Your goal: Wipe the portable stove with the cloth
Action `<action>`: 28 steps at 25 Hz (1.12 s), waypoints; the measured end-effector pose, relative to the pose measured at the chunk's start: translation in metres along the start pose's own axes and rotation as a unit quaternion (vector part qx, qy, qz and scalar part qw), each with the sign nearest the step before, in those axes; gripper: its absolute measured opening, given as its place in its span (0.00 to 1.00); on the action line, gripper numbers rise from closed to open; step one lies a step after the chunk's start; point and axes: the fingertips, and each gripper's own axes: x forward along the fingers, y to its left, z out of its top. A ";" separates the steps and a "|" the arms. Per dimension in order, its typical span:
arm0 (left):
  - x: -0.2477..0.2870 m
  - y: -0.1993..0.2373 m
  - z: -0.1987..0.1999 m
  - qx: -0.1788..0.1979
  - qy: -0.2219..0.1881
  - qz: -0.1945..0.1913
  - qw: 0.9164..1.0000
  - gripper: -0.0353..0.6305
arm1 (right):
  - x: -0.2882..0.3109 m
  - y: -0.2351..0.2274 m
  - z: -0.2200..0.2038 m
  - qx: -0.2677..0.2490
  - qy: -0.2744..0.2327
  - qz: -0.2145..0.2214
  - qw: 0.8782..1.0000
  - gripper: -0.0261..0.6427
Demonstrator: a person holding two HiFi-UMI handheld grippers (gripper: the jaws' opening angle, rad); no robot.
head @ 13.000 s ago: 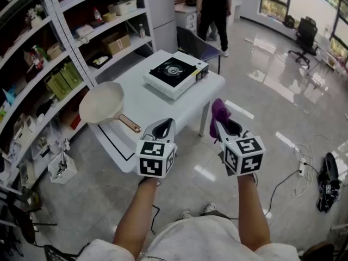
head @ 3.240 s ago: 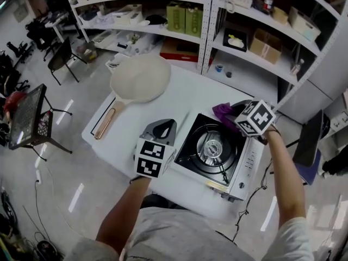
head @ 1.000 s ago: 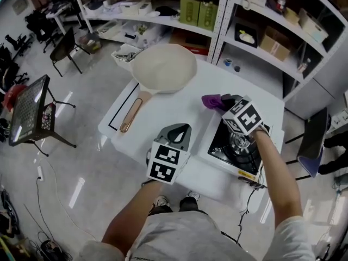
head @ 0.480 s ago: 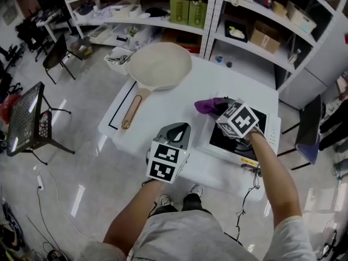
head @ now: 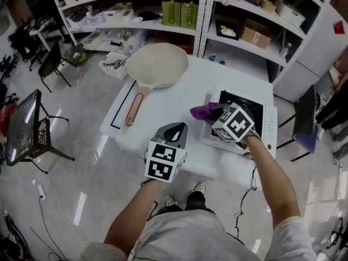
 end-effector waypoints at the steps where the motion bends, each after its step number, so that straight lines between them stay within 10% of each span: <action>1: -0.002 -0.001 -0.002 0.000 0.000 -0.002 1.000 0.06 | -0.001 0.005 0.000 0.004 -0.001 0.000 1.000 0.13; 19: -0.030 -0.005 -0.007 0.001 -0.008 -0.025 1.000 0.06 | -0.012 0.077 -0.010 0.062 -0.022 -0.002 0.998 0.13; 28: -0.022 -0.009 0.019 0.008 -0.024 -0.029 0.999 0.06 | -0.056 0.064 0.010 0.123 -0.117 -0.058 0.984 0.13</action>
